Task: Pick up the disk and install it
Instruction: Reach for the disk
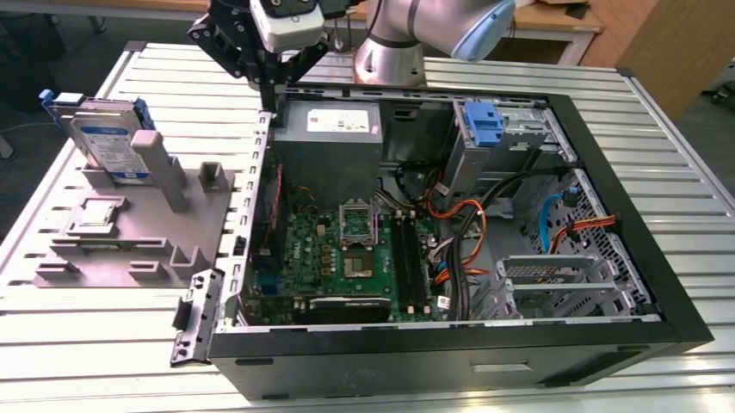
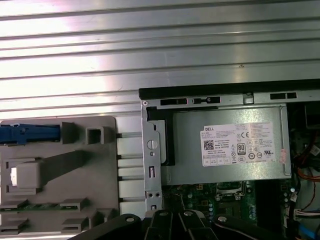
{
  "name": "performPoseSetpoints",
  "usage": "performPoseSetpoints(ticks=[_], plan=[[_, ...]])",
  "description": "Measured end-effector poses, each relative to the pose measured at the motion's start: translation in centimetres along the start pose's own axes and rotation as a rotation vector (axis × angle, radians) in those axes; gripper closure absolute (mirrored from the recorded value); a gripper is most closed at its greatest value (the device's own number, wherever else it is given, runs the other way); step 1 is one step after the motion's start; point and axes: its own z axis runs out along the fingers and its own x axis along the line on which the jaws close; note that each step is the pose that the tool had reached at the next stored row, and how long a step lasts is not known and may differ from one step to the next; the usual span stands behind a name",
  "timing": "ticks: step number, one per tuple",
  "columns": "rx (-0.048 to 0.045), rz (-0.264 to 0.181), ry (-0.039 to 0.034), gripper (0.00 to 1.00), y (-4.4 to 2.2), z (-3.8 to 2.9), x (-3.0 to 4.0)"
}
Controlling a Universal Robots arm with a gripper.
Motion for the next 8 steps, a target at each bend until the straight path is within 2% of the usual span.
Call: performPoseSetpoints(ticks=[8], plan=[[0.0003,0.0,0.004,0.9,-0.02,0.11,0.21]])
